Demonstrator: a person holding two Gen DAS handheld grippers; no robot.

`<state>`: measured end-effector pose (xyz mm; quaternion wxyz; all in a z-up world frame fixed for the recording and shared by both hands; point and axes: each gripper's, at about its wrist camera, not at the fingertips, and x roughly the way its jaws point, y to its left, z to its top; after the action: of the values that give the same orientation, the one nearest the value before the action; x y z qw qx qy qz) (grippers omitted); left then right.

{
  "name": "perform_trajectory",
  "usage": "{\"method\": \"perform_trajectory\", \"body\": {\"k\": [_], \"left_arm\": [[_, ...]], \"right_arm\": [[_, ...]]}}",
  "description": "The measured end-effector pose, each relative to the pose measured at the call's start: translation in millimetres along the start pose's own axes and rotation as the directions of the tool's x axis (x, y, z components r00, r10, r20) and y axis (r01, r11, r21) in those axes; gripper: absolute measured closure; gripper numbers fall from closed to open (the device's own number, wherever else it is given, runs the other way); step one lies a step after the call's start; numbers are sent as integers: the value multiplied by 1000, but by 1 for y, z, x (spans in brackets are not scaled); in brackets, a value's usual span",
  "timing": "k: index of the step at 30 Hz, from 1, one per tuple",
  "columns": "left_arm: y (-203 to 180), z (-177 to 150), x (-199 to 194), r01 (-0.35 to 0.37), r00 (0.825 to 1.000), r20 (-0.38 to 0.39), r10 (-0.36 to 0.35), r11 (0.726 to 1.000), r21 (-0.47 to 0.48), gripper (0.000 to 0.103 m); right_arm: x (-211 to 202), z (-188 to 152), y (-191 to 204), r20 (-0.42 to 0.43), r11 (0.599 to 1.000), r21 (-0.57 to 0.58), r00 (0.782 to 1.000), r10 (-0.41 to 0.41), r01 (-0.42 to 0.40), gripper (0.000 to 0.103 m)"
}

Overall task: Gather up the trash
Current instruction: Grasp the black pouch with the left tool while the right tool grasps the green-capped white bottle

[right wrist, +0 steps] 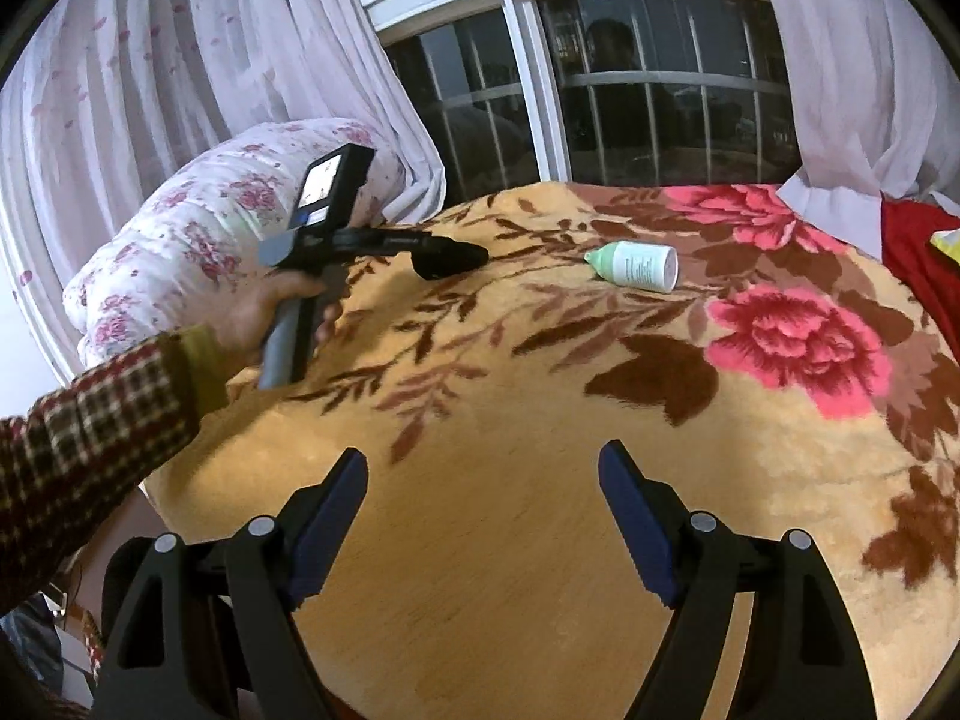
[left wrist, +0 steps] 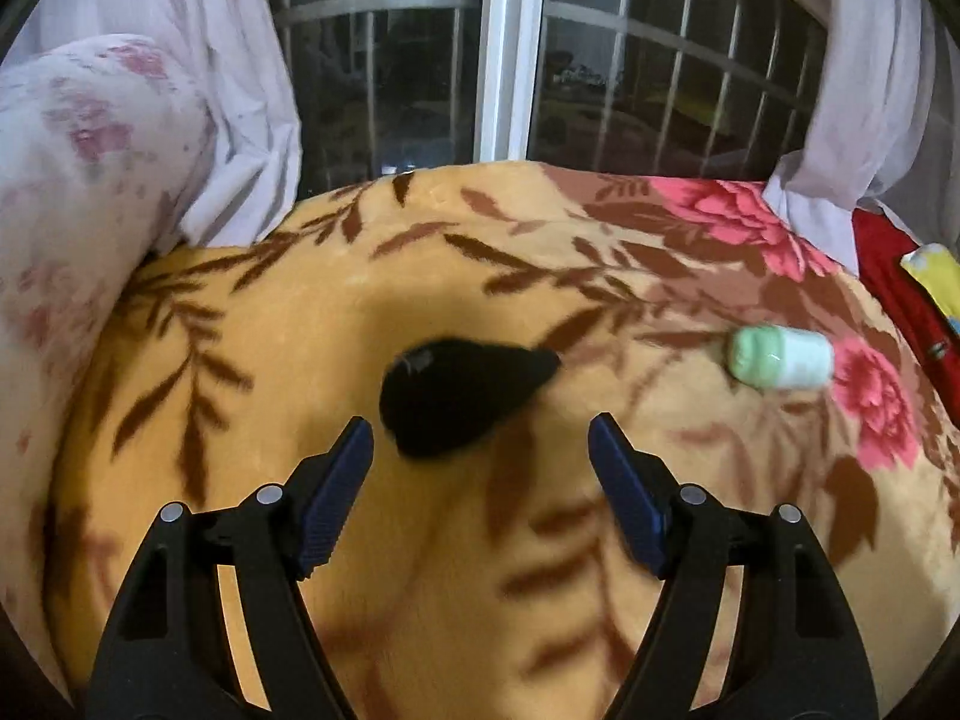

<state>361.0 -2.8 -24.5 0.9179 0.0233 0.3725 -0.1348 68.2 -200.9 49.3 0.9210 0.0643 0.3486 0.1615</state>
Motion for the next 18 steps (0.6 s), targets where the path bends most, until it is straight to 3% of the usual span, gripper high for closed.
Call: {"method": "perform_trajectory", "body": {"k": [4,7,8,11,18], "left_arm": [[8,12,35,42,997,-59,-41,999,9,31],[10,14,56,12,997,-82,-11,1000,12,31],[12,13,58,6,997,-75,-7,1000,-11,36],[14,6,48,-4,998,-59,1,998,-59,50],[0,-21,1,7,1000,-3,-7,998,-67,53]], "right_arm": [[6,2,-4,-16,1000,-8,1000,-9,9,25],[9,4,-7,-17,1000,-6,1000,-16,16,25],[9,4,-7,-17,1000,-5,1000,-19,19,25],[13,6,-9,-18,1000,-5,1000,-23,23,25],[22,15,-6,-18,1000,-5,1000,-8,8,25]]}}
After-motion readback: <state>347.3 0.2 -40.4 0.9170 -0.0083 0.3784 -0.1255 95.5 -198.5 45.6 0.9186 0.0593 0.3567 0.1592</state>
